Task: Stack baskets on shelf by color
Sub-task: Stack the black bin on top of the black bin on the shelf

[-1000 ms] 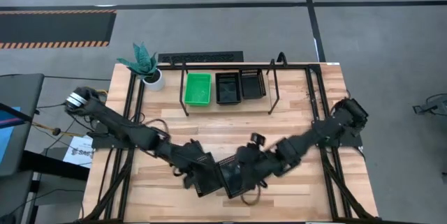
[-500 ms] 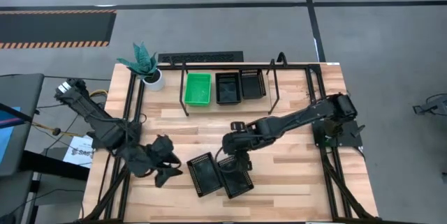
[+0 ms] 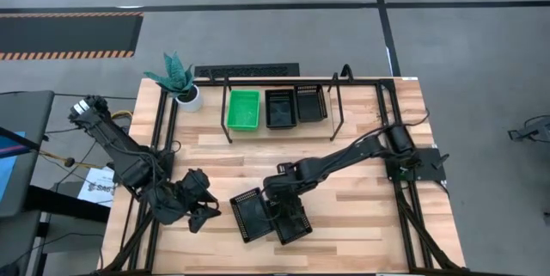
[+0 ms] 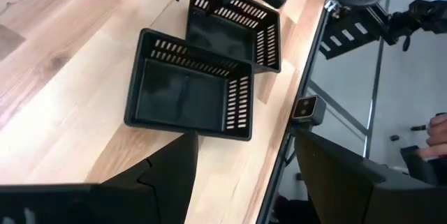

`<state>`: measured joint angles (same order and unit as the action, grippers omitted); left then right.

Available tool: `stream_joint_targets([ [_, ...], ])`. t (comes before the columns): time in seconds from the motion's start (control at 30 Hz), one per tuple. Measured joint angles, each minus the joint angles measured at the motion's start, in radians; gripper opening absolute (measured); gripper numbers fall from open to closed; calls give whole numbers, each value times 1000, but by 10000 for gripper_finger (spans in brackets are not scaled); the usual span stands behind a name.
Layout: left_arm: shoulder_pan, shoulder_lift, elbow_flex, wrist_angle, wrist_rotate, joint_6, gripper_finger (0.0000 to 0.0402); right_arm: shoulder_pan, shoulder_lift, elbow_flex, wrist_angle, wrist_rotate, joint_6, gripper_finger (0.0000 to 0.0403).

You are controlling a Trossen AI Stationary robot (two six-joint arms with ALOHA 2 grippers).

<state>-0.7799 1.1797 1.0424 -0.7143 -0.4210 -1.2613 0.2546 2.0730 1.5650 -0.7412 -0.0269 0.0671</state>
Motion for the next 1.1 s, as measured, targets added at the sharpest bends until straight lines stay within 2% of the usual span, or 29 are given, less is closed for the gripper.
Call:
stream_joint_targets([
  [0.13, 0, 0, 0, -15, -6, -7, 226, -2, 34, 0, -9, 0, 3, 192],
  [0.2, 0, 0, 0, -16, -7, -11, 226, -3, 46, 0, -13, 0, 7, 147],
  [0.3, 0, 0, 0, -24, -8, -23, 226, -2, 43, 1, -45, -2, 19, 53],
  [0.37, 0, 0, 0, -36, -8, -27, 226, -2, 28, 1, -74, -7, 27, 17],
  [0.57, 0, 0, 0, -40, -32, -33, 226, -26, -76, 0, -182, 6, -24, 6],
  [0.77, 0, 0, 0, -38, -66, -71, 226, -113, -255, 1, -292, 3, -110, 4],
  [0.9, 0, 0, 0, -37, -91, -96, 226, -220, -389, 1, -329, 2, -173, 3],
  [1.1, 1, 0, 0, -37, -136, -113, 226, -449, -528, 1, -351, 2, -333, 3],
])
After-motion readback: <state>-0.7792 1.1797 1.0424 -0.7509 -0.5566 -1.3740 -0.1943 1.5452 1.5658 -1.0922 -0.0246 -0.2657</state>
